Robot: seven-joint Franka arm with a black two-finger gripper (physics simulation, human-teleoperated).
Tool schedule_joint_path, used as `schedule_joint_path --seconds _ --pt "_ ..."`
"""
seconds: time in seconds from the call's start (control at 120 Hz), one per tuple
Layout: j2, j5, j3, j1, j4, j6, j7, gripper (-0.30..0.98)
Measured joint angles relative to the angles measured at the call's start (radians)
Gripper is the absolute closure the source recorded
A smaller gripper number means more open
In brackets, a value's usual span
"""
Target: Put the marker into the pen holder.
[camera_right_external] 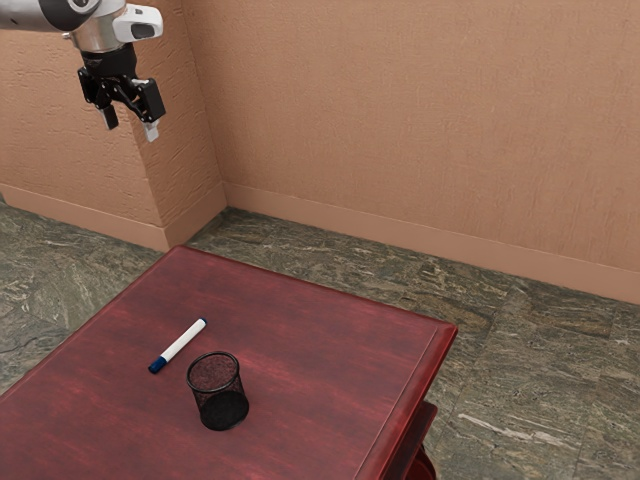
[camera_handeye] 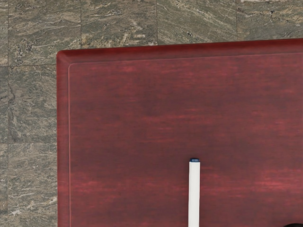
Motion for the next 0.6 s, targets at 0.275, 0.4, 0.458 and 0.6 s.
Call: schedule_joint_path --seconds 0.275,0.4,0.458,0.6 --pt "0.016 0.014 -0.018 -0.014 0.064 -0.001 0.0 0.02" --pt "0.215 0.102 -0.022 -0.02 0.08 0.002 -0.002 0.02" --pt "0.286 0.099 -0.022 0.022 0.051 0.021 0.006 0.02" --pt "0.318 0.068 -0.021 0.087 -0.124 0.128 0.039 0.02"
